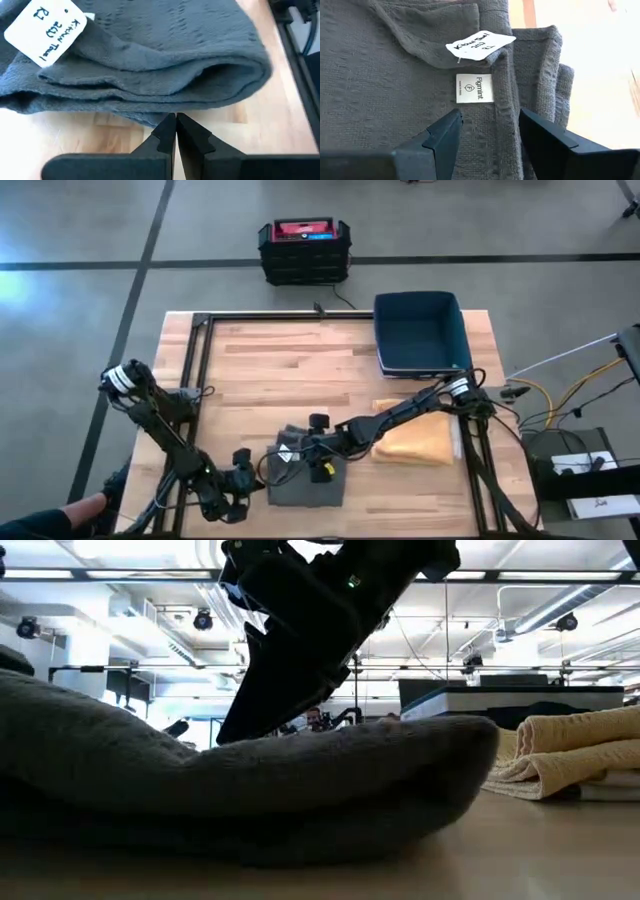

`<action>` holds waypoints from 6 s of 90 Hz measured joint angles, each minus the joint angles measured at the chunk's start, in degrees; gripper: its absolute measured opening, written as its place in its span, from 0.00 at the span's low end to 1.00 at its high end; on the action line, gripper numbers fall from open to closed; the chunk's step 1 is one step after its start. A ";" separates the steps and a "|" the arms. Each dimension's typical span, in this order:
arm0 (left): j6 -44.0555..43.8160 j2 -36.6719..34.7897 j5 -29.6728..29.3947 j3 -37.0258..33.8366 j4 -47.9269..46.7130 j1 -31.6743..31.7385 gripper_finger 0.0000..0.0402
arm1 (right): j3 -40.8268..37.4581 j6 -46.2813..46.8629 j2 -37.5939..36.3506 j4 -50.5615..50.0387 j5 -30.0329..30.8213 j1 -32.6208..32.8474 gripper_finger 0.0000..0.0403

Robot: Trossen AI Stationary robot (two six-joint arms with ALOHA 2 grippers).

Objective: Fold towel
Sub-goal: Fold the gray towel

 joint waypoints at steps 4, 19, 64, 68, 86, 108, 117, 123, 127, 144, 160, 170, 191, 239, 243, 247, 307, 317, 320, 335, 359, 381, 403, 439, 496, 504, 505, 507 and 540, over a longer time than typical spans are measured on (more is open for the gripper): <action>-0.05 0.24 -0.04 -0.02 0.06 0.09 0.00 | 0.00 -0.02 0.00 -0.05 0.00 0.00 0.46; -0.13 1.93 -0.74 -0.05 0.23 0.11 0.00 | 0.00 0.01 0.00 -0.03 0.00 0.02 0.46; -4.67 8.91 -5.97 -0.05 1.75 0.57 0.00 | 0.00 -0.36 0.04 -0.07 0.00 0.00 0.46; -4.71 8.84 -5.87 -0.06 1.73 0.59 0.00 | 0.00 -0.75 0.06 -0.06 0.00 0.00 0.46; -4.49 8.21 -5.37 -0.13 1.51 0.66 0.00 | -0.02 -1.10 2.36 1.37 0.40 -1.13 0.43; -4.35 8.21 -5.41 -0.18 1.70 0.66 0.00 | -0.02 -1.61 3.91 1.10 0.18 -1.97 0.36; -4.35 8.23 -5.63 -0.20 1.75 0.68 0.00 | -0.02 -1.89 3.34 0.48 0.23 -1.99 0.24; -4.35 8.23 -5.77 -0.20 1.77 0.68 0.00 | -0.07 -1.93 2.52 -0.42 0.43 -1.99 0.12; -4.35 8.23 -5.81 -0.20 1.75 0.68 0.00 | -0.04 -1.98 1.67 -1.61 0.62 -2.01 0.05; -4.67 8.29 -6.01 -0.34 1.86 0.70 0.00 | -0.04 -0.45 -2.10 -7.82 6.69 -2.08 0.02; -5.17 8.32 -6.10 -0.42 1.88 0.72 0.00 | -0.04 1.37 -3.80 -12.89 11.40 -2.02 0.01; -5.20 8.32 -6.16 -0.42 1.86 0.72 0.00 | -0.07 1.08 -3.64 -10.34 7.07 -1.88 0.01; -5.10 8.32 -6.31 -0.46 2.06 0.74 0.00 | -0.09 -4.28 -1.29 -5.65 2.92 -1.13 0.16; -4.15 8.32 -6.40 -0.48 2.44 0.77 0.00 | 2.80 -12.60 4.80 7.21 1.83 -2.81 0.55; -4.11 8.32 -6.42 -0.48 2.45 0.77 0.00 | 2.77 -12.67 5.50 7.12 2.01 -3.21 0.54; -4.11 8.32 -6.44 -0.48 2.50 0.77 0.00 | 2.68 -12.65 6.17 6.92 1.48 -3.73 0.53; -3.61 7.17 -5.84 -0.55 2.57 0.83 0.00 | 2.62 -10.49 3.60 3.66 -0.37 -4.28 0.02; -3.36 5.52 -5.30 -0.64 1.69 0.88 0.00 | 2.62 -10.69 1.32 1.76 -0.37 -4.26 0.01; -3.21 4.95 -5.34 -0.63 1.73 0.87 0.00 | 2.64 -10.73 0.78 1.21 -0.39 -4.26 0.01; -3.19 3.71 -6.01 -0.61 1.29 0.83 0.00 | 2.62 -10.78 -1.14 -0.95 1.06 -4.26 0.00; -2.70 3.73 -7.23 -0.57 -0.17 0.96 0.00 | 2.67 -10.88 -3.54 -3.79 2.01 -4.26 0.00; 1.02 3.44 -10.86 -0.51 -1.25 2.21 0.00 | 2.67 -10.91 -4.76 -4.40 2.06 -4.26 0.00; 2.25 4.50 -10.43 -0.51 -1.35 4.67 0.00 | 2.67 -11.13 -4.87 -4.28 5.57 -4.36 0.00; -0.20 2.52 -5.11 1.84 -7.23 4.46 0.00 | 3.00 -6.38 0.72 -5.25 4.96 -6.10 0.10; 22.32 -3.59 -3.12 6.94 -5.68 16.13 0.00 | 13.08 -1.65 -6.16 -29.78 3.39 0.33 0.63; 24.27 -2.32 1.37 6.06 -3.99 19.77 0.00 | 6.50 1.19 -5.35 -18.35 3.31 2.82 0.62; 24.22 -2.21 1.92 5.94 -4.28 20.15 0.00 | 5.61 1.64 -5.30 -16.56 3.34 3.09 0.62; 23.71 -1.97 3.10 5.71 -4.96 20.74 0.00 | 3.85 2.28 -5.26 -12.69 3.44 3.62 0.62; 2.92 -1.82 10.33 4.27 -13.86 12.67 0.00 | -14.32 9.44 -1.70 16.95 8.01 7.65 0.47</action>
